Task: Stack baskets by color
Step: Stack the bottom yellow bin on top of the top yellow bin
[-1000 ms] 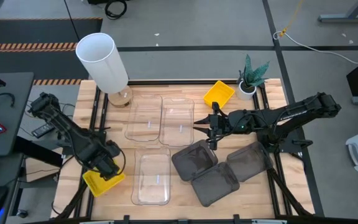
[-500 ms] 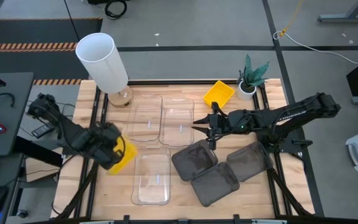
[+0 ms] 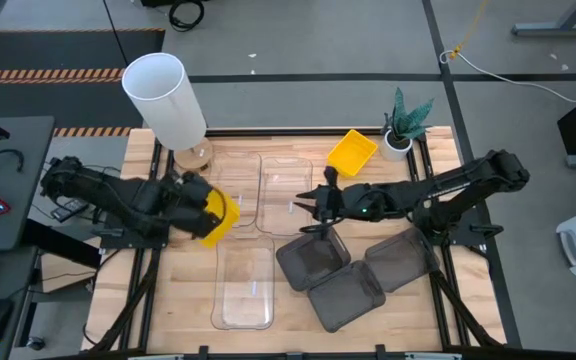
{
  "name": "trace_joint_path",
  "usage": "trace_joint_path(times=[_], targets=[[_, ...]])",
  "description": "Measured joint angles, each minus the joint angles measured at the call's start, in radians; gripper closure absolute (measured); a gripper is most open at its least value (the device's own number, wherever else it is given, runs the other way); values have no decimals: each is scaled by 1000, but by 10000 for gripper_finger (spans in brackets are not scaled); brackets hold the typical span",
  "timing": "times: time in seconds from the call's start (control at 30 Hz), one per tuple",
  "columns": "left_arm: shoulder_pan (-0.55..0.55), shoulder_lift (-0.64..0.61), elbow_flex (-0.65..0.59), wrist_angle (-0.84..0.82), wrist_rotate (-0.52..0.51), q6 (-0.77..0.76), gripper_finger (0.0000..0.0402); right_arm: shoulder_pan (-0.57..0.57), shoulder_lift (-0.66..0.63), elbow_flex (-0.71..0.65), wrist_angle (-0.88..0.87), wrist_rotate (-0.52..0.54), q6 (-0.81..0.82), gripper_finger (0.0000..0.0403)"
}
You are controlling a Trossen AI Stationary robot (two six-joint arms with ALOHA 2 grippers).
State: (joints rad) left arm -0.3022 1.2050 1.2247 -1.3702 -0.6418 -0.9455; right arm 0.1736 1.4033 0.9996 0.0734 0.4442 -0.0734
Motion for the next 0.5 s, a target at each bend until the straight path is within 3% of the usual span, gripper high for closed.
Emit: trace_joint_path(times=[0.33, 0.5], targets=[[289, 0, 1, 262, 309, 357, 397, 3, 112, 232, -266, -46, -19, 316], [359, 1, 1, 384, 376, 449, 397, -7, 145, 267, -251, -72, -21, 308]])
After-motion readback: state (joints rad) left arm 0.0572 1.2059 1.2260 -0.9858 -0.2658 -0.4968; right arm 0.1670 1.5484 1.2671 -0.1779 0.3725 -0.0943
